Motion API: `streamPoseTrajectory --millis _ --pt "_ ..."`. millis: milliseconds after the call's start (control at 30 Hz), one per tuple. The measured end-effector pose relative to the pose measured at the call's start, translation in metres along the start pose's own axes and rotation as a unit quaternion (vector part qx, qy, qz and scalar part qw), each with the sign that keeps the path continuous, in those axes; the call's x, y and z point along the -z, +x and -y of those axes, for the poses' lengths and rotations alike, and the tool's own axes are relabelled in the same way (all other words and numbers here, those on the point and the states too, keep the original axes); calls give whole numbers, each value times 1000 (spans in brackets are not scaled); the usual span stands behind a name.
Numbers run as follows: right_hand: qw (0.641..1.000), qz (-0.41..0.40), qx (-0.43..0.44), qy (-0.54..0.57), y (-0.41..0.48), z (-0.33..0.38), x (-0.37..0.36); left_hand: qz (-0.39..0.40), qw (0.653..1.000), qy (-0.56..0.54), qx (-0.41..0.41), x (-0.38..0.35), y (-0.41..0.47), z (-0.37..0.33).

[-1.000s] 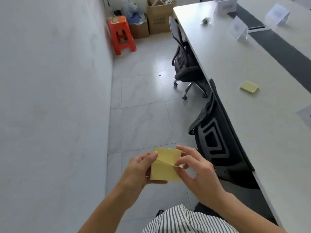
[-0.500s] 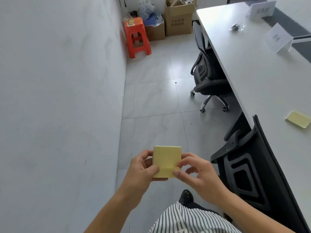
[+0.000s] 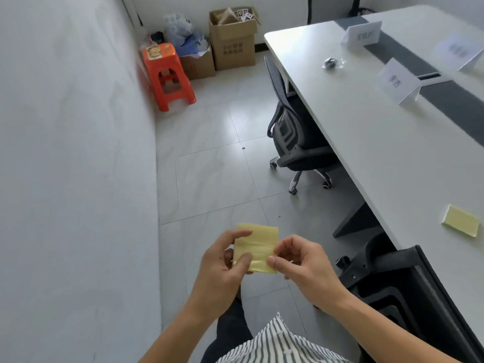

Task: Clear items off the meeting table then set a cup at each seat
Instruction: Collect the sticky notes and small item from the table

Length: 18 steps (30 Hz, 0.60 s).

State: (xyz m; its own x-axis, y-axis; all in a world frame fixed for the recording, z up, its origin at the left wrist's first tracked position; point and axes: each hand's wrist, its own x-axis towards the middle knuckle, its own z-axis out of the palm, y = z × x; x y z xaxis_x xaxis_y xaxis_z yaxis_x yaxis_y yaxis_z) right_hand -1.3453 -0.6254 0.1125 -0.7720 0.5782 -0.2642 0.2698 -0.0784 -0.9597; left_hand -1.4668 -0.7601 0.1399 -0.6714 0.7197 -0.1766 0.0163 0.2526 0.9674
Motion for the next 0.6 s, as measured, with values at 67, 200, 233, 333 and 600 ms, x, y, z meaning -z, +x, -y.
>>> streamPoseTrajectory --millis 67,200,233,333,600 --pt "1000 -24 -6 -7 28 8 -5 18 1000 7 2 12 44 -1" --pt "998 -61 -14 -27 75 28 -23 35 999 19 33 30 124 -9" --pt "997 -77 -16 -25 83 31 -27 42 998 12 46 30 142 -11" --pt "990 -139 -31 -7 105 37 -31 71 996 23 57 19 189 -14" --pt "964 -245 -94 38 131 31 16 193 956 220 -11 -45 279 -12"
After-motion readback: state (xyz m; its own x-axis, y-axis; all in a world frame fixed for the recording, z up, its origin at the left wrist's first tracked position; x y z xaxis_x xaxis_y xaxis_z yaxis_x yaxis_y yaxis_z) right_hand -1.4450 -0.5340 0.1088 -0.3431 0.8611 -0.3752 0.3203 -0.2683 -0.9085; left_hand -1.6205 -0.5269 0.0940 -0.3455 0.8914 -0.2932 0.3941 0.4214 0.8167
